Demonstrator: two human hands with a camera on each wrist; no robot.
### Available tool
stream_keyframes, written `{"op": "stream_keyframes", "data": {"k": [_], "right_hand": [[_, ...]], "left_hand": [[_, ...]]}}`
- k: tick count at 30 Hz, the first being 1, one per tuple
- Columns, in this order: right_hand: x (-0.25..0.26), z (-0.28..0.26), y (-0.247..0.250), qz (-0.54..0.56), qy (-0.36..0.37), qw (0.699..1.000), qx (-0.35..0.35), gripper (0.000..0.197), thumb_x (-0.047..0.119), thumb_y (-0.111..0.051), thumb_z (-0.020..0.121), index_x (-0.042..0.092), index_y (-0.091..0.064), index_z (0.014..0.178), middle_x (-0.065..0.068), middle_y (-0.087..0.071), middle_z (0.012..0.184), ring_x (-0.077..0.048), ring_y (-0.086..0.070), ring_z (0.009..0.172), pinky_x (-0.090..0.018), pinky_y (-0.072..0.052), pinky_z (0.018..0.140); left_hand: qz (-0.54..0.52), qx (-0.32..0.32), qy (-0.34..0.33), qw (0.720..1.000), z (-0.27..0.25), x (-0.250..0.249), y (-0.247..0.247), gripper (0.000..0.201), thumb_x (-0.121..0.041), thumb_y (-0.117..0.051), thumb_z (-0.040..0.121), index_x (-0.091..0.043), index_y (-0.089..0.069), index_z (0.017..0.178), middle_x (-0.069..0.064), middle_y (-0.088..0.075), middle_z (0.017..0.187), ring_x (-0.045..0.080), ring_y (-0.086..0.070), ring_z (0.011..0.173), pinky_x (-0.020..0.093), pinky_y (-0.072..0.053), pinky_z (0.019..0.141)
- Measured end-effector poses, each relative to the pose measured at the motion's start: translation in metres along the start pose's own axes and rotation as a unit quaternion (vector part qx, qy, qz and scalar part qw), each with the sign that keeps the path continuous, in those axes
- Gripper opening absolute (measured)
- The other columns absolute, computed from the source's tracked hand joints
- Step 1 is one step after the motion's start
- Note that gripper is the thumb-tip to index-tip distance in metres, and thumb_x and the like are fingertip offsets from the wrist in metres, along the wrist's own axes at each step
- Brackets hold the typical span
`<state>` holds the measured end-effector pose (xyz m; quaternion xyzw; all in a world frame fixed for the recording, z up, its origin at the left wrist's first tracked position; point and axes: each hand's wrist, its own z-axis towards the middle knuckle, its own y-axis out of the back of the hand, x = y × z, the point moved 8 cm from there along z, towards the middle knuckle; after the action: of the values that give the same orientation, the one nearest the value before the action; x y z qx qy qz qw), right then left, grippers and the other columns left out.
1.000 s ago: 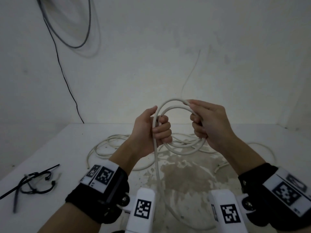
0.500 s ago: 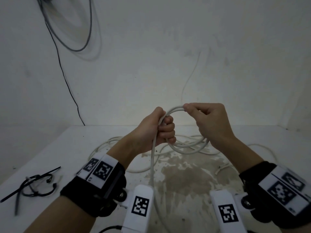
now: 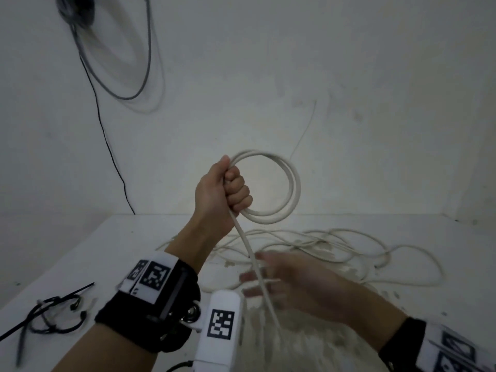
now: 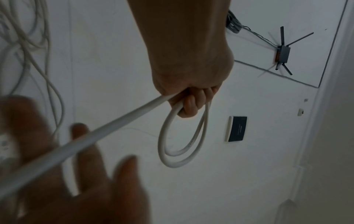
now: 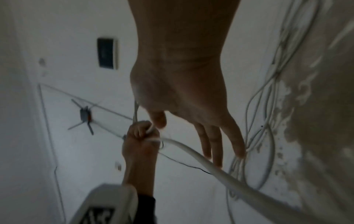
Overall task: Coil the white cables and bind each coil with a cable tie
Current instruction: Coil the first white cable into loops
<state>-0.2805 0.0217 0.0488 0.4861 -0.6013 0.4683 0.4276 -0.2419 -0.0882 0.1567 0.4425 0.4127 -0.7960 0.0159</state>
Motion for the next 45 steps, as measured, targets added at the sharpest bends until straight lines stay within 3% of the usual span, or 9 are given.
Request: {"op": "stream_keyframes", "data": {"k": [6, 13, 21, 25, 30, 33, 38, 41, 45], "right_hand": [[-0.012, -0.013, 0.001, -0.262, 0.010, 0.965, -0.016, 0.010, 0.022, -0.049, 0.096, 0.019, -0.055, 0.089, 0.007, -0.049, 0.053, -0.008, -0.048, 0.040, -0.019, -0.039, 0.040], [0.028, -0.016, 0.082, -0.371, 0.089, 0.892, -0.243, 0.034, 0.032, -0.048, 0.095, 0.016, -0.060, 0.068, 0.004, -0.046, 0.053, -0.006, -0.039, 0.040, -0.020, -0.034, 0.042], [0.040, -0.003, 0.110, 0.171, 0.044, 0.932, -0.317, 0.027, -0.006, -0.027, 0.095, 0.002, -0.043, 0.076, -0.001, -0.030, 0.041, -0.008, -0.025, 0.030, -0.012, -0.024, 0.029], [0.068, 0.001, 0.091, 0.303, 0.074, 0.913, -0.264, 0.028, -0.009, -0.021, 0.090, -0.002, -0.047, 0.083, -0.012, -0.046, 0.074, -0.021, -0.047, 0.063, -0.029, -0.046, 0.054], [0.095, -0.006, 0.067, 0.175, 0.141, 0.957, -0.185, 0.027, 0.010, -0.034, 0.086, 0.003, -0.056, 0.100, -0.014, -0.071, 0.104, -0.022, -0.058, 0.104, -0.037, -0.039, 0.073], [0.098, -0.007, 0.057, -0.034, 0.192, 0.959, -0.204, 0.025, 0.016, -0.041, 0.094, 0.012, -0.065, 0.100, 0.001, -0.072, 0.108, -0.011, -0.053, 0.102, -0.032, -0.036, 0.076], [0.112, -0.017, 0.039, -0.302, 0.335, 0.856, -0.253, 0.023, 0.022, -0.058, 0.091, 0.034, -0.074, 0.081, -0.004, -0.072, 0.090, -0.004, -0.058, 0.073, -0.014, -0.046, 0.072], [0.106, -0.009, 0.040, -0.364, 0.291, 0.851, -0.242, 0.017, 0.030, -0.060, 0.088, 0.040, -0.070, 0.098, 0.003, -0.060, 0.099, 0.000, -0.054, 0.088, -0.008, -0.040, 0.075], [0.102, -0.007, 0.035, -0.351, 0.296, 0.869, -0.187, 0.020, 0.019, -0.059, 0.089, 0.036, -0.069, 0.096, 0.001, -0.069, 0.107, -0.009, -0.063, 0.101, -0.027, -0.049, 0.092]], "left_hand": [[0.053, 0.010, -0.024, 0.998, -0.001, -0.013, 0.011, 0.044, -0.030, -0.032, 0.098, -0.017, -0.034, 0.057, -0.010, -0.023, 0.035, 0.004, -0.019, 0.028, 0.018, -0.016, 0.036], [0.063, 0.047, -0.001, 0.997, -0.007, -0.023, 0.028, 0.039, -0.028, -0.028, 0.098, -0.015, -0.038, 0.063, -0.011, -0.027, 0.036, 0.001, -0.024, 0.027, 0.017, -0.024, 0.037], [0.186, 0.130, 0.043, 0.973, -0.021, 0.012, 0.015, 0.024, -0.028, -0.040, 0.082, -0.013, -0.039, 0.064, -0.011, -0.027, 0.038, 0.003, -0.022, 0.030, 0.018, -0.024, 0.038], [0.354, 0.146, 0.003, 0.924, -0.026, 0.022, 0.012, 0.035, -0.020, -0.040, 0.094, -0.012, -0.045, 0.061, -0.008, -0.029, 0.044, 0.007, -0.023, 0.040, 0.019, -0.022, 0.043], [0.417, 0.129, -0.014, 0.900, -0.030, 0.024, 0.014, 0.039, -0.015, -0.032, 0.100, -0.009, -0.040, 0.063, -0.007, -0.029, 0.049, 0.007, -0.023, 0.044, 0.019, -0.020, 0.045], [0.399, 0.114, -0.009, 0.910, -0.028, 0.022, 0.019, 0.032, -0.015, -0.031, 0.100, -0.008, -0.040, 0.070, -0.006, -0.029, 0.050, 0.007, -0.022, 0.044, 0.019, -0.020, 0.044], [0.356, 0.153, 0.044, 0.921, -0.029, 0.030, 0.021, 0.033, -0.015, -0.028, 0.100, -0.010, -0.041, 0.071, -0.004, -0.034, 0.052, 0.008, -0.023, 0.045, 0.020, -0.021, 0.046], [0.256, 0.196, 0.127, 0.938, -0.034, 0.041, 0.020, 0.032, -0.031, -0.034, 0.095, -0.013, -0.042, 0.070, -0.004, -0.037, 0.054, 0.008, -0.026, 0.044, 0.019, -0.025, 0.046], [0.162, 0.250, 0.189, 0.936, -0.039, 0.048, 0.016, 0.056, -0.067, -0.036, 0.080, -0.011, -0.043, 0.074, -0.003, -0.040, 0.056, 0.005, -0.028, 0.042, 0.021, -0.022, 0.045]]}}
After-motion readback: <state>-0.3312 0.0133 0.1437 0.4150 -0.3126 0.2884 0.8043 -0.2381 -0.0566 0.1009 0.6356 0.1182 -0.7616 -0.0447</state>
